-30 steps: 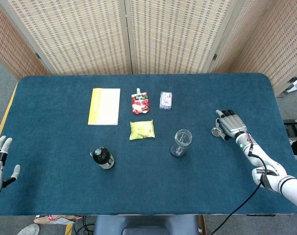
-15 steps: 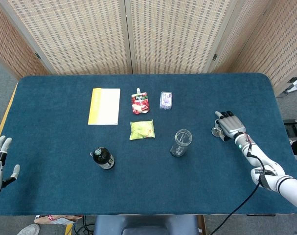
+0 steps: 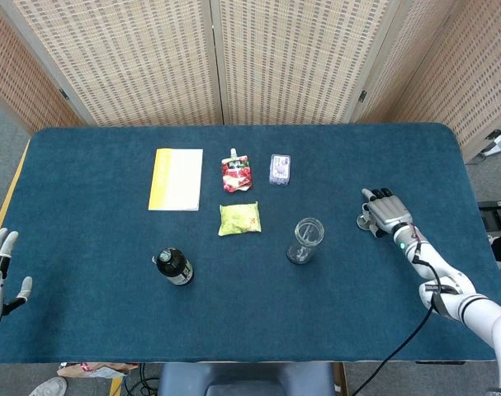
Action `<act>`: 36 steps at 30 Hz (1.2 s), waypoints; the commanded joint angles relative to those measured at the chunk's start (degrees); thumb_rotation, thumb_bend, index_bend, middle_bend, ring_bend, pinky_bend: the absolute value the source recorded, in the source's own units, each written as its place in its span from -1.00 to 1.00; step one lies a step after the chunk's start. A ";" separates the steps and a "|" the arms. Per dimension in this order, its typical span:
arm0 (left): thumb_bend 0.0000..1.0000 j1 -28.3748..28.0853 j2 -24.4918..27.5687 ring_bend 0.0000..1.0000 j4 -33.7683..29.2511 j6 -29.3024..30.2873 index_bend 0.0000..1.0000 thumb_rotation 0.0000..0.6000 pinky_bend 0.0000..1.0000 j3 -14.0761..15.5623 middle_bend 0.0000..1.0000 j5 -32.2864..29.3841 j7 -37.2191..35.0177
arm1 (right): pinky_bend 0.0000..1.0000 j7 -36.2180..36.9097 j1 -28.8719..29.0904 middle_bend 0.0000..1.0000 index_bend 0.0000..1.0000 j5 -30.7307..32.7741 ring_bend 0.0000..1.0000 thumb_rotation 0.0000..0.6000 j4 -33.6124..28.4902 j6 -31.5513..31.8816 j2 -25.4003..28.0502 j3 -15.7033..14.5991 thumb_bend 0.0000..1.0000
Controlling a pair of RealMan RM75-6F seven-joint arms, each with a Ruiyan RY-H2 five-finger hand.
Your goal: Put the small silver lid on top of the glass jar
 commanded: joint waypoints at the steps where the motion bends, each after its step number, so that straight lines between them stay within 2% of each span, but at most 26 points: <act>1: -0.30 0.01 0.04 -1.00 0.03 -0.04 -0.96 1.00 -0.83 -0.07 -0.98 -0.13 -0.07 | -1.00 0.70 0.32 -1.00 -0.08 -0.63 -1.00 1.00 1.31 -0.42 -1.04 -0.18 0.01; 13: -0.30 0.02 0.11 -1.00 0.36 0.00 -0.96 1.00 -0.83 -0.20 -0.98 -0.08 -0.65 | -1.00 3.65 0.99 -1.00 0.00 -2.79 -1.00 1.00 4.51 -0.71 -3.11 -0.48 0.14; 36: -0.30 0.03 -0.09 -1.00 0.56 0.17 -0.97 1.00 -0.83 -0.12 -0.98 0.27 -0.47 | -1.00 1.58 0.81 -1.00 0.14 -2.20 -1.00 1.00 -0.17 1.16 -0.06 0.04 0.30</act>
